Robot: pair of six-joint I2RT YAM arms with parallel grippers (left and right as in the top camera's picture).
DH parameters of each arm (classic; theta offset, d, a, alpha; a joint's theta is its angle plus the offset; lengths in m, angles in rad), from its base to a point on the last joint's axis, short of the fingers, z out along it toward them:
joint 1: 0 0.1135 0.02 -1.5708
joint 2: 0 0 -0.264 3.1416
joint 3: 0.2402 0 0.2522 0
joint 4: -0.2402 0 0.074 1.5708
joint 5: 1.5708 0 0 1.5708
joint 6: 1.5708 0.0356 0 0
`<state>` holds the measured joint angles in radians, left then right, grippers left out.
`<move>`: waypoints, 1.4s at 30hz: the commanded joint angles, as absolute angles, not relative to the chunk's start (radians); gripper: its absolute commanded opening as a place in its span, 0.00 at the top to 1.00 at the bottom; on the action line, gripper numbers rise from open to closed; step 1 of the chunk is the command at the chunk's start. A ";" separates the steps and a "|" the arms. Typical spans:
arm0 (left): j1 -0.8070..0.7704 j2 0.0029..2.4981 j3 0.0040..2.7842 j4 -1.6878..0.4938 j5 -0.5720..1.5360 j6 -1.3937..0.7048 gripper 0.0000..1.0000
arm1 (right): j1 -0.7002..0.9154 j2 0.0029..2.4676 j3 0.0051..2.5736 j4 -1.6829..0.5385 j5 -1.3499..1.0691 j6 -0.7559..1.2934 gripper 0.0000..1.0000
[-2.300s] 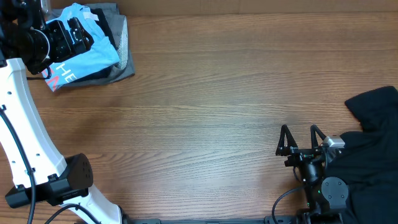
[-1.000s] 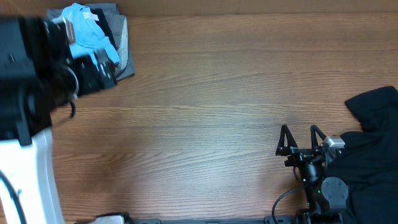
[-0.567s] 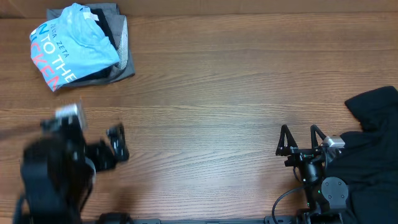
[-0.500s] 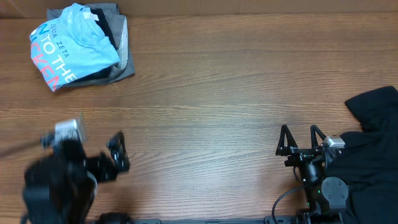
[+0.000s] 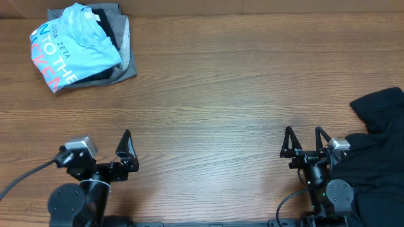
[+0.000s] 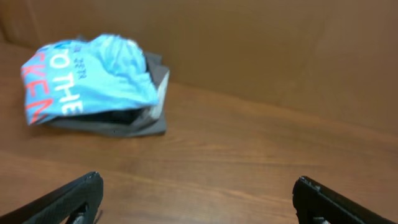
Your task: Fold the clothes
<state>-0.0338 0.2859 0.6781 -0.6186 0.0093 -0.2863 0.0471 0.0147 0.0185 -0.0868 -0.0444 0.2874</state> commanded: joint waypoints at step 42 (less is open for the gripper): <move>-0.099 0.004 0.005 0.145 -0.086 -0.382 0.00 | 0.044 0.003 0.008 -0.080 -0.044 0.284 0.00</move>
